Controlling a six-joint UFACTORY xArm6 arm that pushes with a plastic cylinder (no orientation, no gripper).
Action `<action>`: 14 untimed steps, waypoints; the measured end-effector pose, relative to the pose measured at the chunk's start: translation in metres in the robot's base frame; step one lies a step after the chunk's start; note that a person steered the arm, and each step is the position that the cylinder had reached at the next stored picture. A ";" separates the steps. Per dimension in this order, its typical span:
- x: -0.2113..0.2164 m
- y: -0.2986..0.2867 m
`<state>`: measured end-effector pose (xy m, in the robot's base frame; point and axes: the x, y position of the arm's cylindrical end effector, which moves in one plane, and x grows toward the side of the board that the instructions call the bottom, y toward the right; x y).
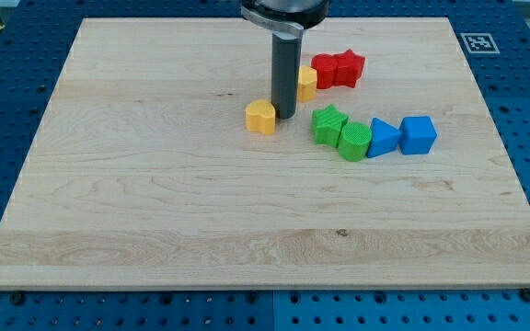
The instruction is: Push the yellow hexagon above the yellow heart
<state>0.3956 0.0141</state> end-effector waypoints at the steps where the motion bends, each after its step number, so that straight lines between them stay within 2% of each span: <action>1: 0.000 -0.027; 2: 0.000 -0.035; 5: 0.000 0.003; 7: -0.019 0.013; 11: -0.027 0.089; 12: -0.042 0.097; 14: -0.042 0.078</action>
<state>0.3541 0.0918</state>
